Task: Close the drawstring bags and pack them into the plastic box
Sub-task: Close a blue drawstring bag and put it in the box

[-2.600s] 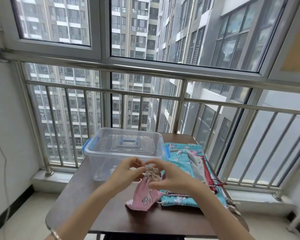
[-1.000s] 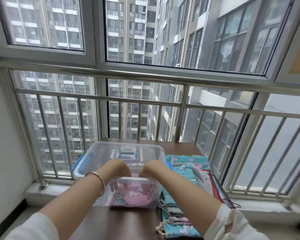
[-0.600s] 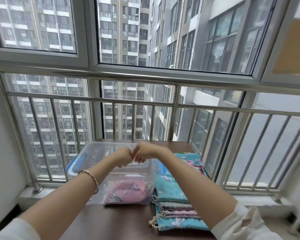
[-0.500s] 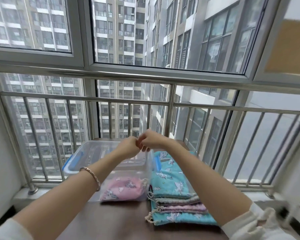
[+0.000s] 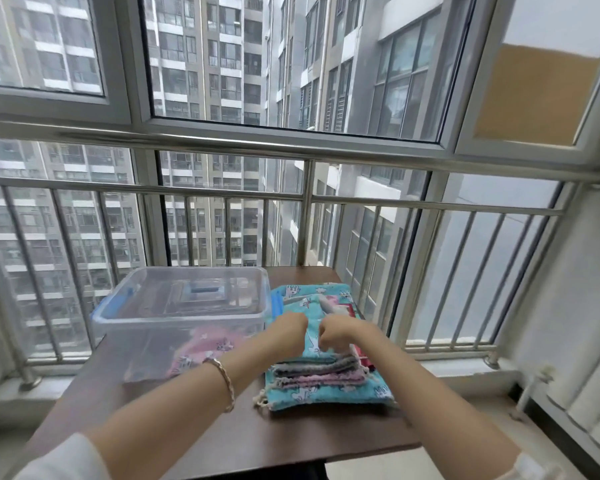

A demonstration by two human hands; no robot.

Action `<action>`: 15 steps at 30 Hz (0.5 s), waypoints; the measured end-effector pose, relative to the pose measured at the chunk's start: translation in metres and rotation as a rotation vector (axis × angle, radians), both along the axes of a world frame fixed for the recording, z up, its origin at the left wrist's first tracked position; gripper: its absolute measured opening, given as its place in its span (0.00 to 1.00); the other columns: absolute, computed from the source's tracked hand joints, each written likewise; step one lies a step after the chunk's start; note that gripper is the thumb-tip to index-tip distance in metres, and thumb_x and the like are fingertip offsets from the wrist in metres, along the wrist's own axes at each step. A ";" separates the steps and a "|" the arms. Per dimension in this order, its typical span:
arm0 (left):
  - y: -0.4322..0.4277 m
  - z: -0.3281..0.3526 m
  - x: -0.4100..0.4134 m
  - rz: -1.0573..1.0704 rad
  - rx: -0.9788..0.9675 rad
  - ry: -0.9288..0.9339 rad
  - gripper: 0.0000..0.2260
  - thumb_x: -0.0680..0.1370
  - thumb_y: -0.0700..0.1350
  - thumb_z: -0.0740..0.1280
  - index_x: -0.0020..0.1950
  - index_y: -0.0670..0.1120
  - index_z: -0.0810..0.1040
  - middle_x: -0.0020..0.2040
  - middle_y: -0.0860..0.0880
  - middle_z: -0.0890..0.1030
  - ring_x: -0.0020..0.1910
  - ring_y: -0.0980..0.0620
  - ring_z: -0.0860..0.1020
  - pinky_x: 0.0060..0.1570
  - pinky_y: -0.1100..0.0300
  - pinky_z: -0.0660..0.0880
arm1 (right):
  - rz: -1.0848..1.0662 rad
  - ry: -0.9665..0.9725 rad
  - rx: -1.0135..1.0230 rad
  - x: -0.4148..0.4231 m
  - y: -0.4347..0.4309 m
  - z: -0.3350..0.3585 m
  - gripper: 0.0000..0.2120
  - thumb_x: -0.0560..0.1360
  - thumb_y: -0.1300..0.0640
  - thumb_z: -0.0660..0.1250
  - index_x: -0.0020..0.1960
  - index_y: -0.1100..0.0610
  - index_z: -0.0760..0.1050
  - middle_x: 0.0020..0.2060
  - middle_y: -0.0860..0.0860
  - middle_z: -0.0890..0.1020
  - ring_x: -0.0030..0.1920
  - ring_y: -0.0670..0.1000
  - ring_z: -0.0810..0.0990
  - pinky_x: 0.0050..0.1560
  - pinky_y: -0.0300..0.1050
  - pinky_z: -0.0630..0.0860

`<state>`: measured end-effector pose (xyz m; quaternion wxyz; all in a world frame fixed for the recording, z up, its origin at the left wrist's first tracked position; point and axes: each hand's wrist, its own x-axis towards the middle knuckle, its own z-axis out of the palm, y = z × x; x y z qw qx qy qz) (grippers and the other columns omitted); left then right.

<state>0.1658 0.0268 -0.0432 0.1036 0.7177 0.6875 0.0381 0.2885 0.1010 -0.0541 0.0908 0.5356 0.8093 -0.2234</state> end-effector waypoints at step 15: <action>-0.016 -0.024 0.000 0.101 0.224 0.068 0.07 0.76 0.35 0.62 0.53 0.42 0.76 0.50 0.44 0.81 0.47 0.45 0.80 0.46 0.52 0.79 | -0.035 0.230 0.277 0.008 -0.003 0.010 0.10 0.76 0.63 0.57 0.39 0.56 0.72 0.49 0.53 0.77 0.44 0.53 0.75 0.33 0.42 0.66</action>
